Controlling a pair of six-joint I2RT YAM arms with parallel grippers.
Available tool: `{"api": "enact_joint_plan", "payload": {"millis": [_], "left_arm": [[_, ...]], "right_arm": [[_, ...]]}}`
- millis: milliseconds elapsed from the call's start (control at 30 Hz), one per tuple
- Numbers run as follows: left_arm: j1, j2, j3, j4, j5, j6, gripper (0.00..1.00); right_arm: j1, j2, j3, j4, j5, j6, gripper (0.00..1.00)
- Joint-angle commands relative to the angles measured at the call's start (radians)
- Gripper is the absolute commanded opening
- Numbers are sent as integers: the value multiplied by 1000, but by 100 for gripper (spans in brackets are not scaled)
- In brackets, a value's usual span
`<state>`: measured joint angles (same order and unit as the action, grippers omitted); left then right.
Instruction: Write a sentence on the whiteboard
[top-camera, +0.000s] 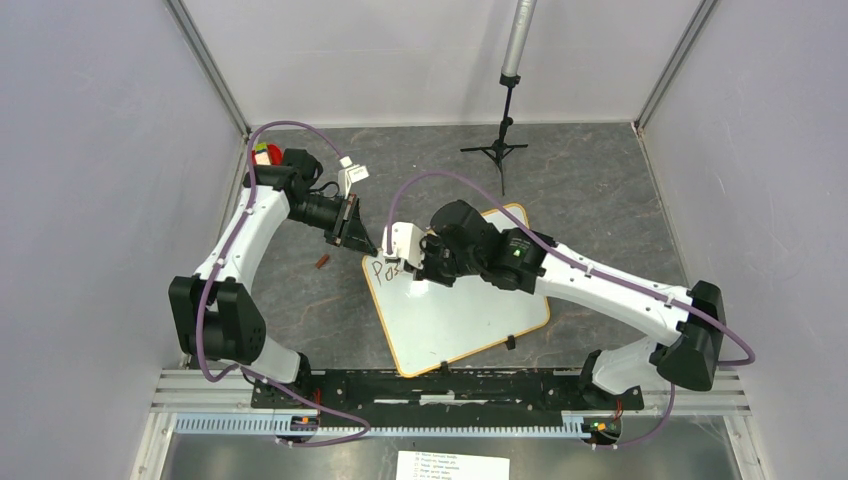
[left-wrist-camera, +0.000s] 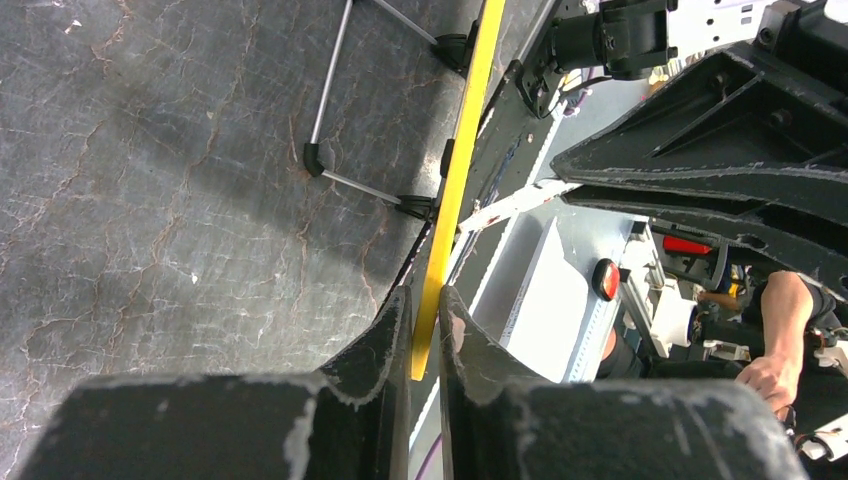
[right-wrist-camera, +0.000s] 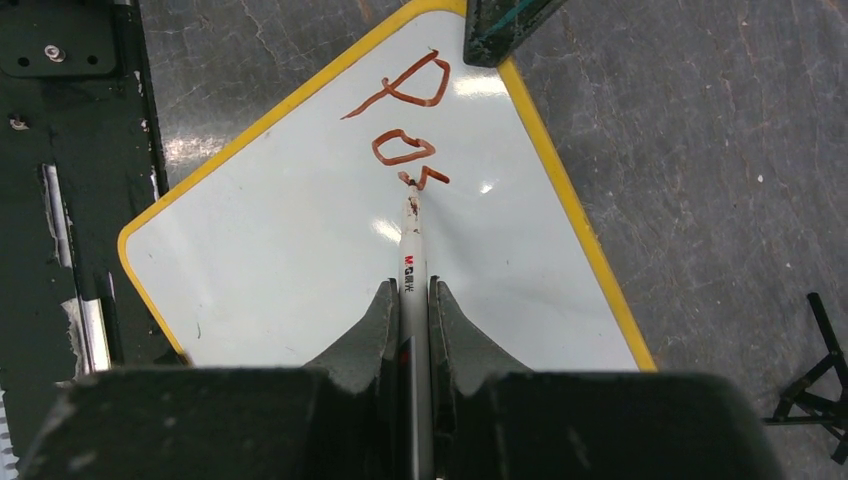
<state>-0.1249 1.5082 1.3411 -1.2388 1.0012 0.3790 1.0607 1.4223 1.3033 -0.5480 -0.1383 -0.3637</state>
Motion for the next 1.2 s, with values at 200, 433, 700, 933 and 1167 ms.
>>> {"api": "enact_joint_plan", "payload": {"millis": [200,433,700,933,1167], "left_arm": [[-3,-27,1,8,36,-9,6],[-3,-33,-3,8,33,-9,5],[-3,-32,-3,8,30,-11,4],[-3,-29,-1,13,29,-16,3],[-2,-26,0,13,29,-16,2]], "right_arm": [[-16,-36,24,6,31,-4,0],[-15,-17,32,7,37,-4,0],[-35,-47,-4,-12,68,-20,0],[-42,-46,-6,-20,43,-17,0],[-26,-33,-15,-28,6,-12,0]]}}
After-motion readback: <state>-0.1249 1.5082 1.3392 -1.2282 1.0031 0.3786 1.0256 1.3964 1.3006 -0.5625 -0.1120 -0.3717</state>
